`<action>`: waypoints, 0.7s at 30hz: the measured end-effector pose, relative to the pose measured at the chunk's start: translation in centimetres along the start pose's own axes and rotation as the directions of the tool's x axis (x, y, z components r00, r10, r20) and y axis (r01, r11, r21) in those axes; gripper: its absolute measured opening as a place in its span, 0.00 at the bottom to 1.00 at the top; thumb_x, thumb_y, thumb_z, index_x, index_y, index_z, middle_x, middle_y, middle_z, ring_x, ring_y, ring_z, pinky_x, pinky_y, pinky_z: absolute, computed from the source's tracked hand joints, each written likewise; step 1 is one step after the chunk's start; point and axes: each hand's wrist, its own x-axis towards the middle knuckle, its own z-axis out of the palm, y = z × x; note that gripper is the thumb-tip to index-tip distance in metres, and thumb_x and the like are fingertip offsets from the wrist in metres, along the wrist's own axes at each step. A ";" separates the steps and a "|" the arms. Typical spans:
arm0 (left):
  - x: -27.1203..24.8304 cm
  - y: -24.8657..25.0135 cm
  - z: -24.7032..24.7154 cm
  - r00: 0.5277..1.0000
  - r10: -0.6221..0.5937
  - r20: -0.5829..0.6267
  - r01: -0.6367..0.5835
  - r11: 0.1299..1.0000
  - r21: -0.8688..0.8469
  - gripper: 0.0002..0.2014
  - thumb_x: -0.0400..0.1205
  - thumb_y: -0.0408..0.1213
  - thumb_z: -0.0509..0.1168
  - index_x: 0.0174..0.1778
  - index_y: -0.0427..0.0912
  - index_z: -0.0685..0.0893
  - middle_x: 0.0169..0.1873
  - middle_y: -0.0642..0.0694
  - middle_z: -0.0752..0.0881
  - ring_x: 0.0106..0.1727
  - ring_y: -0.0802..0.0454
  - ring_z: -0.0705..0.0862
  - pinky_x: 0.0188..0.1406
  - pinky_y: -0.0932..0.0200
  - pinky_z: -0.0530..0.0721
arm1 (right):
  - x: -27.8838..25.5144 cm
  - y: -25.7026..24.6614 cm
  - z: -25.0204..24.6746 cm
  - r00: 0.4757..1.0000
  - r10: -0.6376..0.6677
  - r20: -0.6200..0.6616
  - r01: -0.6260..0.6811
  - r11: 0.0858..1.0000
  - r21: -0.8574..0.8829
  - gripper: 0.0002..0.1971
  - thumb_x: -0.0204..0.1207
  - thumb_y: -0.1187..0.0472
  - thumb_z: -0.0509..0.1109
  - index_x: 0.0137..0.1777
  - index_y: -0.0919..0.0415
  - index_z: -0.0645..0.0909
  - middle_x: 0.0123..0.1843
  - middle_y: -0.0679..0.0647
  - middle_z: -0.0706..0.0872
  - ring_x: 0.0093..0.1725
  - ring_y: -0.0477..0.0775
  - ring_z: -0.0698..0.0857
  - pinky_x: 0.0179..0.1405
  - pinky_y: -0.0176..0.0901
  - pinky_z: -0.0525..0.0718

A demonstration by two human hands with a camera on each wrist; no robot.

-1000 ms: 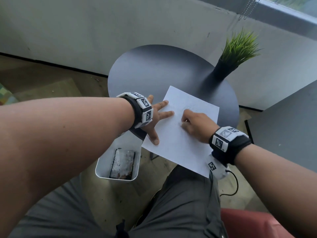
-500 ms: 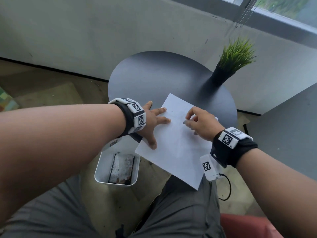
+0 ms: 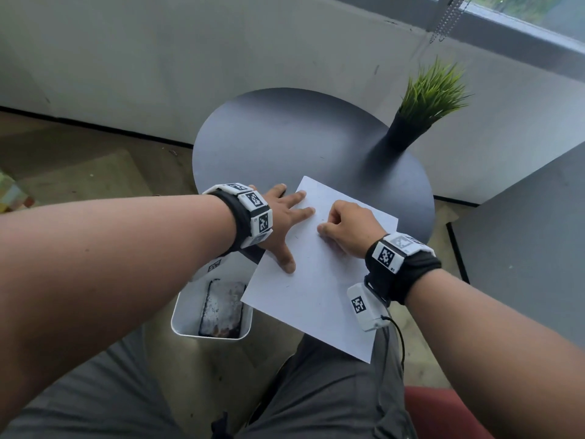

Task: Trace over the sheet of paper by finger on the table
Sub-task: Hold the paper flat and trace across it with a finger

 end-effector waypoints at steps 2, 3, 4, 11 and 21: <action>-0.1 0.2 -0.2 1.000 -0.001 -0.001 0.001 1.000 0.009 0.66 0.59 0.78 0.72 0.87 0.64 0.41 0.89 0.55 0.38 0.88 0.42 0.41 0.75 0.19 0.60 | 0.4 -0.2 0.0 1.000 0.022 0.011 -0.023 0.999 0.025 0.11 0.72 0.53 0.73 0.48 0.53 0.74 0.43 0.51 0.85 0.45 0.55 0.84 0.40 0.45 0.80; -0.2 0.2 -0.2 1.000 -0.001 -0.005 0.002 1.000 0.007 0.66 0.60 0.78 0.73 0.88 0.64 0.43 0.89 0.55 0.39 0.88 0.42 0.41 0.75 0.19 0.61 | 0.6 -0.2 -0.1 0.999 0.029 0.016 -0.029 0.999 0.045 0.13 0.72 0.53 0.73 0.53 0.53 0.74 0.45 0.52 0.86 0.47 0.55 0.84 0.43 0.46 0.81; -0.3 0.2 -0.2 1.000 -0.002 -0.009 0.002 1.000 0.003 0.65 0.60 0.78 0.72 0.88 0.63 0.44 0.89 0.54 0.40 0.88 0.42 0.42 0.75 0.20 0.61 | 0.7 -0.2 -0.3 1.000 0.027 0.013 -0.027 0.999 0.043 0.14 0.72 0.53 0.73 0.56 0.53 0.75 0.47 0.52 0.86 0.48 0.55 0.84 0.44 0.46 0.80; -0.5 0.1 -0.2 0.995 0.018 -0.099 -0.017 1.000 0.012 0.55 0.63 0.81 0.67 0.82 0.55 0.61 0.89 0.55 0.47 0.85 0.45 0.53 0.67 0.28 0.74 | 0.4 0.5 -1.7 0.995 -0.092 0.050 0.092 0.996 -0.003 0.05 0.77 0.58 0.71 0.51 0.57 0.82 0.42 0.44 0.82 0.46 0.50 0.81 0.35 0.29 0.72; -0.6 0.4 -0.6 0.999 -0.040 0.011 0.039 0.999 0.031 0.66 0.62 0.81 0.69 0.88 0.61 0.37 0.88 0.56 0.36 0.88 0.40 0.37 0.73 0.16 0.58 | 0.8 0.4 -0.9 0.979 -0.198 -0.054 0.199 0.980 0.017 0.06 0.75 0.55 0.75 0.50 0.52 0.86 0.48 0.50 0.82 0.47 0.48 0.80 0.51 0.37 0.75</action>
